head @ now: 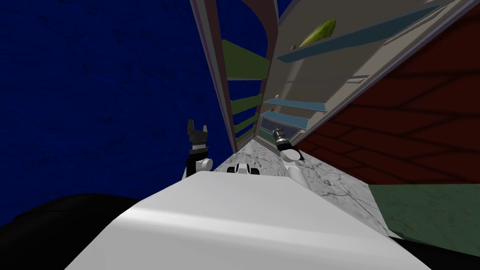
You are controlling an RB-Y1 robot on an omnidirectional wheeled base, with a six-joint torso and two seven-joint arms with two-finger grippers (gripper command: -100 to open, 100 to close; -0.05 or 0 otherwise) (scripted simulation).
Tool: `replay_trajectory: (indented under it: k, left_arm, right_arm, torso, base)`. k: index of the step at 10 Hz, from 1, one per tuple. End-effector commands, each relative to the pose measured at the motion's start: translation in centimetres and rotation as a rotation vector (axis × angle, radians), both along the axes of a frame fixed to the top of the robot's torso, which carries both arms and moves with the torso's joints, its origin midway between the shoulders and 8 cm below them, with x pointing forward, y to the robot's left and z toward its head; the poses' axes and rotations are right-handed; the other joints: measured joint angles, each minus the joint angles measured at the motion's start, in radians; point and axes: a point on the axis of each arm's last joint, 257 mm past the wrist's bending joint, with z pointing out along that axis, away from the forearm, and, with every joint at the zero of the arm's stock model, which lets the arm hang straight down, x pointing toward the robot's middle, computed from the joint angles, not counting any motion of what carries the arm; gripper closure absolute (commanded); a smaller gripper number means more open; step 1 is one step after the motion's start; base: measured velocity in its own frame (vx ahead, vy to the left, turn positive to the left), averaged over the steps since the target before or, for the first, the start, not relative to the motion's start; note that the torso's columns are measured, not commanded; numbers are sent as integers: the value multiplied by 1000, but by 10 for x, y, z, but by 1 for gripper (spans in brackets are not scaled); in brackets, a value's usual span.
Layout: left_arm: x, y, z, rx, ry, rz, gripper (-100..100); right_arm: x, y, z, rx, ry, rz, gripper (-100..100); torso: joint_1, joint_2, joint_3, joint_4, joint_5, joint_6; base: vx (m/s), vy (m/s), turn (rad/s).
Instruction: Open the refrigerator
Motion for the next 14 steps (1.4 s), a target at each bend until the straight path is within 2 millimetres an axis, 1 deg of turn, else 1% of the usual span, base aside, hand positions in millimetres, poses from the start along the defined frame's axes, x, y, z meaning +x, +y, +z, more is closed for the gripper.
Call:
replay_trajectory:
  k: [1,3,4,5,6,7,8,9,10,11,12,14]
  left_arm:
    - [0,0,0,0,0,0,0]
    - [0,0,0,0,0,0,0]
    - [0,0,0,0,0,0,0]
    - [0,0,0,0,0,0,0]
    - [0,0,0,0,0,0,0]
    - [0,0,0,0,0,0,0]
    - [0,0,0,0,0,0,0]
    - [0,0,0,0,0,0,0]
    - [0,0,0,0,0,0,0]
    - [0,0,0,0,0,0,0]
    - [0,0,0,0,0,0,0]
    - [0,0,0,0,0,0,0]
  right_arm:
    - [0,13,-2,-4,9,58,-100]
    - [0,13,-2,-16,9,55,-100]
    - [-2,3,7,-26,-4,63,-100]
    - [-2,4,6,-23,-1,69,-100]
    - [-3,10,6,-19,0,95,-100]
    - [-5,-2,17,-17,-19,97,-100]
    - [-6,7,15,-19,-15,130,-100]
    - [-6,8,15,-20,-14,136,-100]
    - [-9,-2,27,-19,-37,144,-100]
    - [-11,6,26,-23,-33,174,-100]
    - [-14,-8,39,-27,-59,168,-100]
    - [-17,5,37,-30,-56,220,-100]
  torso:
    - [-2,1,1,0,0,0]
    - [-4,1,1,0,-1,0]
    - [-2,0,0,0,-1,0]
    - [2,-2,-1,0,1,1]
    - [3,-2,-1,-1,1,0]
    - [0,0,0,0,0,0]
    - [-1,0,0,0,0,1]
    - [0,0,0,0,0,0]
    - [-3,1,1,0,-1,0]
    - [-2,0,0,0,0,1]
    - [-1,0,0,0,0,0]
    - [0,-1,-1,0,0,-1]
  base:
    - [0,5,27]
    - [-3,-11,1]
    - [35,61,-261]
    - [47,94,-167]
    - [25,59,19]
    - [47,87,-243]
    - [37,108,-150]
    - [12,61,25]
    - [30,82,-190]
    - [20,87,-164]
    - [28,110,-319]
    - [32,87,-32]
